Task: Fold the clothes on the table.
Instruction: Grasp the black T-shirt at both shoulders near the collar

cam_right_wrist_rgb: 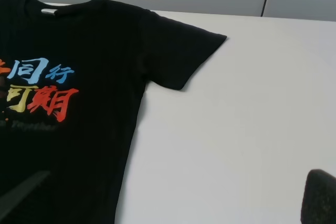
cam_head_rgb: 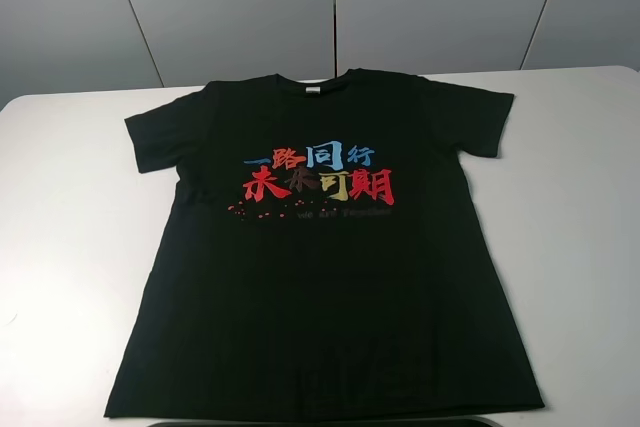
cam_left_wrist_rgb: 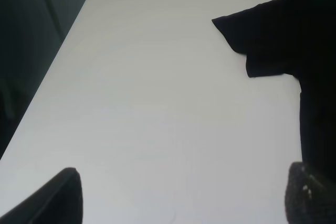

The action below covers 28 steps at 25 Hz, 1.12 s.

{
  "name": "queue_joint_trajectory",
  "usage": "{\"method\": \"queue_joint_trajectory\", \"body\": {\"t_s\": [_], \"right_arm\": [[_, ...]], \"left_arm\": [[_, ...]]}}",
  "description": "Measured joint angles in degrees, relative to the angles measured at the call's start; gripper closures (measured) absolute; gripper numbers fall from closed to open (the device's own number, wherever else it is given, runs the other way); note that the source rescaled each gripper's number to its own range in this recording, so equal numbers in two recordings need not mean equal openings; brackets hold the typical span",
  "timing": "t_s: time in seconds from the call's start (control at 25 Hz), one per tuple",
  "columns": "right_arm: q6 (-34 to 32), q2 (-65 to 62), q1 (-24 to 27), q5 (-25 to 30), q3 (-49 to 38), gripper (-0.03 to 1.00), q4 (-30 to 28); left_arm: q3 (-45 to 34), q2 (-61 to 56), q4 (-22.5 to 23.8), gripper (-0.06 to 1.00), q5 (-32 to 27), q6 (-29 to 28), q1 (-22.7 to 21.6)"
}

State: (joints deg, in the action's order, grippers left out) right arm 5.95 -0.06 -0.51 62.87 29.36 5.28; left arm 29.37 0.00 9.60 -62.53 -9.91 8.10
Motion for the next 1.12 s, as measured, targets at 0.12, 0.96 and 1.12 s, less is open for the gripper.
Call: {"method": "queue_joint_trajectory", "body": {"t_s": [0.12,0.96,1.12], "right_arm": [[-0.3,0.0,0.0,0.0,0.0,-0.03,0.0],[-0.7,0.0,0.0,0.0,0.0,-0.03,1.7],[-0.8,0.0,0.0,-0.1,0.0,-0.03,1.7]], "left_arm": [[0.0,0.0,0.0,-0.04,0.0,0.0,0.0],[0.0,0.0,0.3,-0.04,0.0,0.0,0.0],[0.0,0.0,0.4,-0.04,0.1,1.0,0.0]]}}
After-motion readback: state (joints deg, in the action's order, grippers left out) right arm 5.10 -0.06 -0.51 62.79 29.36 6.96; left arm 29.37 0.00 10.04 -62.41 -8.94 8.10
